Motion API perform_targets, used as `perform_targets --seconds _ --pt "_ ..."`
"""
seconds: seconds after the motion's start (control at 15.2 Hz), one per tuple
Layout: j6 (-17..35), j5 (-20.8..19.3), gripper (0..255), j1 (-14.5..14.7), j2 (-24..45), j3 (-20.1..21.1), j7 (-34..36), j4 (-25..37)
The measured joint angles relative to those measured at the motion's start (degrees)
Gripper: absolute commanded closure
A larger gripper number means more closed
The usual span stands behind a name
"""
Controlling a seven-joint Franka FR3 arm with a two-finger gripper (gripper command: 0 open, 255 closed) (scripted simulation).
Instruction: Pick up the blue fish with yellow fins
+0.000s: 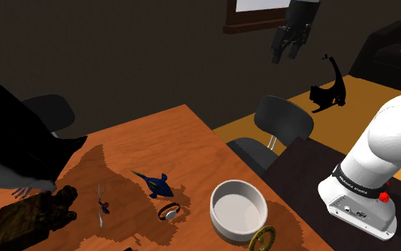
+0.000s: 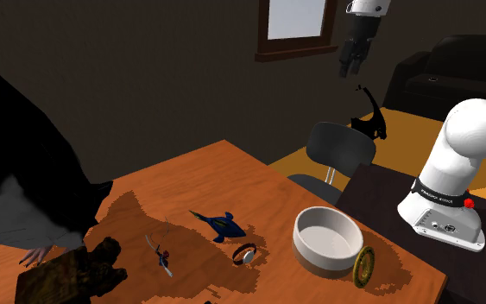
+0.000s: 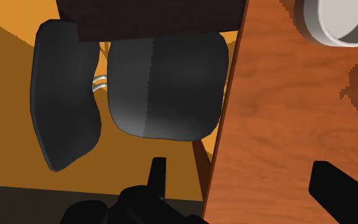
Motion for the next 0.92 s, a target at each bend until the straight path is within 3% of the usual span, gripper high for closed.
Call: perform_targets --seconds 0.33,0.92 --pt "4.11 1.01 0 1.36 3.27 3.00 1.94 -0.66" --pt "16.04 2.38 0 4.76 14.79 12.76 9.05 -0.53"
